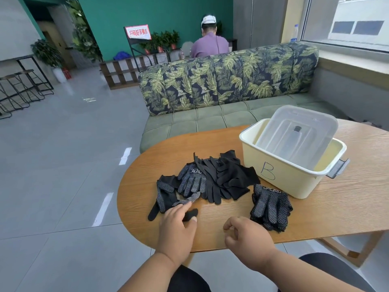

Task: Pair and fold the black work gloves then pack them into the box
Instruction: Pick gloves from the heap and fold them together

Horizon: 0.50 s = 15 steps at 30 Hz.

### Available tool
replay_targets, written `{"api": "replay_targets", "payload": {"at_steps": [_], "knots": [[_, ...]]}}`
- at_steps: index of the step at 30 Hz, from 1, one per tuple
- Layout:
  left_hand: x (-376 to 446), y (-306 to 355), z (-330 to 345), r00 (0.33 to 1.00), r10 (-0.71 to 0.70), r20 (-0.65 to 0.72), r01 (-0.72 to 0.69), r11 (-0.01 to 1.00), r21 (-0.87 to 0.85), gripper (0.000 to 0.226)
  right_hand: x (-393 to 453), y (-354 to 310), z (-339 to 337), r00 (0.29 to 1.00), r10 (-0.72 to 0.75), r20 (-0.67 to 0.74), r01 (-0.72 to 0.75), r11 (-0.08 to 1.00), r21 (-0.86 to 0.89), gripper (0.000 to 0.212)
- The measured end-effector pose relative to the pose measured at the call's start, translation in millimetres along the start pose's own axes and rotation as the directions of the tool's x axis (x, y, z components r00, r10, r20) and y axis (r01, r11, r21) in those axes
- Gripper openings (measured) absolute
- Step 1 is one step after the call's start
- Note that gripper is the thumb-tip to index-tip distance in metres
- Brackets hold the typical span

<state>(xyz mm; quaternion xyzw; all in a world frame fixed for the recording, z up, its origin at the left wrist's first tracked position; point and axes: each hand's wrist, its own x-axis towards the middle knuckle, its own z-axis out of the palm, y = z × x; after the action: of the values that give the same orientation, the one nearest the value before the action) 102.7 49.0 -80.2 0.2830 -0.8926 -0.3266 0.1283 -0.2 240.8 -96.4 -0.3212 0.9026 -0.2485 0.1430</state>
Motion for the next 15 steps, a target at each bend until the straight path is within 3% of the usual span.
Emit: {"api": "replay_targets", "payload": {"at_steps": [2, 3, 5, 8, 11, 13, 15], "knots": [[-10, 18, -11, 0.997, -0.07, 0.027, 0.075, 0.939, -0.336, 0.044, 0, 0, 0, 1.0, -0.012, -0.002, 0.012, 1.0, 0.016, 0.043], [-14, 28, -16, 0.993, -0.101, 0.067, 0.121, 0.856, -0.503, 0.044, 0, 0, 0, 1.0, -0.029, -0.011, 0.029, 0.998, 0.053, 0.055], [-20, 43, -23, 0.979, -0.113, 0.171, 0.205, 0.586, -0.784, 0.045, -2, 0, 2, 0.997, -0.07, -0.035, 0.076, 0.982, 0.174, 0.082], [-20, 55, -31, 0.949, -0.104, 0.298, 0.313, 0.189, -0.931, 0.047, -5, -4, 7, 0.986, -0.129, -0.104, 0.151, 0.957, 0.248, 0.101], [-22, 57, -33, 0.916, -0.103, 0.389, 0.388, -0.025, -0.921, 0.056, -2, -15, 9, 0.967, -0.15, -0.206, 0.205, 0.939, 0.277, 0.081], [-25, 56, -32, 0.899, -0.084, 0.43, 0.422, -0.093, -0.902, 0.056, 2, -18, 7, 0.939, -0.134, -0.318, 0.236, 0.921, 0.31, 0.049], [-28, 54, -30, 0.891, -0.083, 0.445, 0.438, -0.098, -0.894, 0.057, 4, -18, 2, 0.907, -0.119, -0.404, 0.26, 0.912, 0.316, 0.025]]}}
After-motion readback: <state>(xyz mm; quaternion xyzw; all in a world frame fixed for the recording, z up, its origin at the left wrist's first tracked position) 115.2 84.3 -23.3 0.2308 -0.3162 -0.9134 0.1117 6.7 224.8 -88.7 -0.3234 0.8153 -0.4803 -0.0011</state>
